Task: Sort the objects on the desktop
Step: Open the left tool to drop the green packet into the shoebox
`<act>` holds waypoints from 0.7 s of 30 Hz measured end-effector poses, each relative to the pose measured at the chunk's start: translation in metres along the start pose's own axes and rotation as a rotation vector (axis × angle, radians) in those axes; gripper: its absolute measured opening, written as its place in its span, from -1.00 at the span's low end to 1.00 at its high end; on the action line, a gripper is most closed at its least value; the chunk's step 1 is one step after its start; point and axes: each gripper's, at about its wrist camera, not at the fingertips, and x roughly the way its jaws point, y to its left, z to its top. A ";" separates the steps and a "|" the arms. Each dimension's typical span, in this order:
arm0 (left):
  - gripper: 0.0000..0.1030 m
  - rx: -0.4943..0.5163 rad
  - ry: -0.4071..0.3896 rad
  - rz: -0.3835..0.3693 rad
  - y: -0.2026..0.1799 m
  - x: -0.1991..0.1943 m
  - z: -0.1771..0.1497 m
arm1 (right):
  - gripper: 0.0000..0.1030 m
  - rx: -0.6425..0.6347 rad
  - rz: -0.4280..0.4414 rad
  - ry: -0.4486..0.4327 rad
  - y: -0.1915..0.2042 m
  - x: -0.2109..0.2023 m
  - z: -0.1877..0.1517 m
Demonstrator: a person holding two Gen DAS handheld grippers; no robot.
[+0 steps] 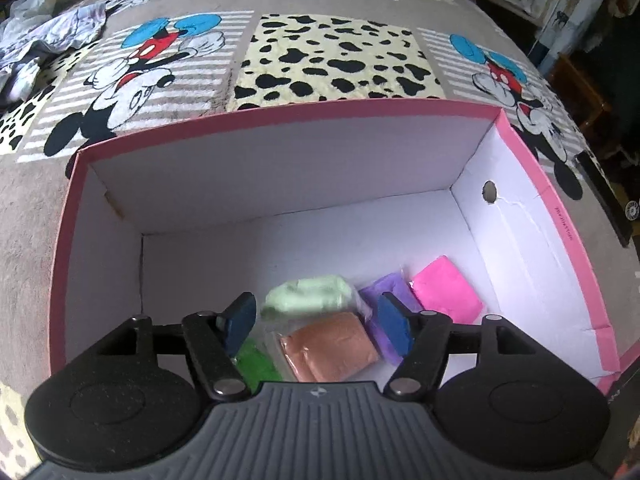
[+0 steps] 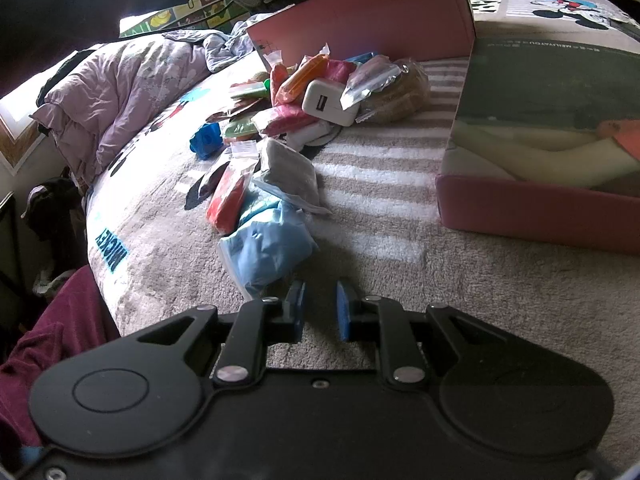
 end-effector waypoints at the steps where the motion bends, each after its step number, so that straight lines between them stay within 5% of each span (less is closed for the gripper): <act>1: 0.29 -0.003 -0.008 0.002 0.000 -0.002 0.000 | -0.74 0.000 0.000 0.000 0.000 0.000 0.000; 10: 0.29 0.099 -0.172 0.122 -0.019 -0.045 -0.021 | -0.75 -0.013 -0.013 0.002 0.003 0.000 0.000; 21: 0.29 0.064 -0.285 0.206 -0.036 -0.096 -0.070 | -0.77 -0.010 -0.032 0.011 0.007 0.000 0.001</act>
